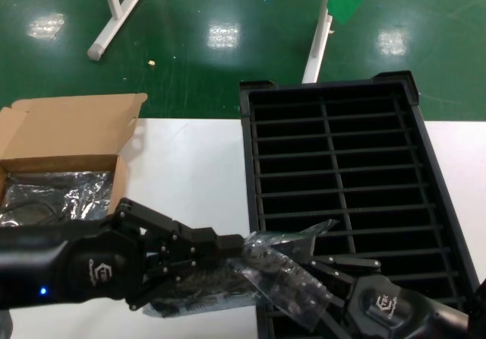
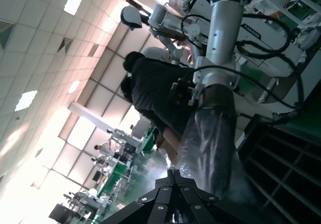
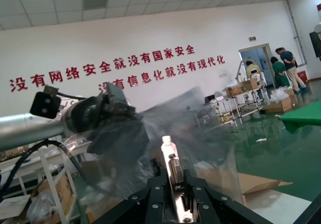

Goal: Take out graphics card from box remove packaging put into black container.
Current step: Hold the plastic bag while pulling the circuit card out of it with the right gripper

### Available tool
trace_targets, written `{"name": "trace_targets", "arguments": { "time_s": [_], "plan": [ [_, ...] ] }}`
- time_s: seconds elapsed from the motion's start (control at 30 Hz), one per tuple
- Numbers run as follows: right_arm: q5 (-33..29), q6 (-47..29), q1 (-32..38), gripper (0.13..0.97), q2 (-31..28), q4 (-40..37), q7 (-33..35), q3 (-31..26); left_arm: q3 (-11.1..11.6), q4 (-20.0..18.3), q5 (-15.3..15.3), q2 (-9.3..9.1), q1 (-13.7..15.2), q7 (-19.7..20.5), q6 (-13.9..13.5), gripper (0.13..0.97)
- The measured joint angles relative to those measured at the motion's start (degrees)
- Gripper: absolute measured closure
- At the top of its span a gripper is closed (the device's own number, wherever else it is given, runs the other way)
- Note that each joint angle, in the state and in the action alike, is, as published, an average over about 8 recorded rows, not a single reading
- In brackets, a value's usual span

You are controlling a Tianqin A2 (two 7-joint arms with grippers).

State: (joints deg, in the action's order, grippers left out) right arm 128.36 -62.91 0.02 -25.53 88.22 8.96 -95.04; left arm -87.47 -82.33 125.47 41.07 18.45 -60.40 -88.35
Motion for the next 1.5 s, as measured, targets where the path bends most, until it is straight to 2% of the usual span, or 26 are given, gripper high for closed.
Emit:
{"name": "trace_targets", "arguments": {
  "time_s": [0.33, 0.63, 0.77, 1.03, 1.5],
  "plan": [
    [0.63, -0.69, -1.07, 0.905, -0.38, 0.36, -0.13, 0.43, -1.66, 1.71, -0.48, -2.06, 4.13, -0.18, 0.06, 0.954],
    [1.15, -1.10, -1.53, 0.906, -0.79, 0.27, -0.18, 1.15, -2.63, 2.57, -0.64, -2.47, 5.04, -1.44, -0.86, 0.954],
    [1.33, -1.18, -1.70, 0.906, -0.89, 0.23, -0.17, 1.48, -3.46, 2.76, -0.34, -1.46, 4.27, -2.60, -1.27, 0.954],
    [1.37, -1.26, -1.77, 0.906, -0.92, -0.05, -0.07, 1.69, -6.07, 4.07, 1.52, 2.26, 2.74, -5.42, -1.55, 0.954],
    [0.41, -0.67, -0.55, 0.907, -0.36, -0.78, -0.34, 0.53, -9.18, 9.16, 3.45, 6.11, 4.17, -8.47, -1.59, 0.954]
  ]
}}
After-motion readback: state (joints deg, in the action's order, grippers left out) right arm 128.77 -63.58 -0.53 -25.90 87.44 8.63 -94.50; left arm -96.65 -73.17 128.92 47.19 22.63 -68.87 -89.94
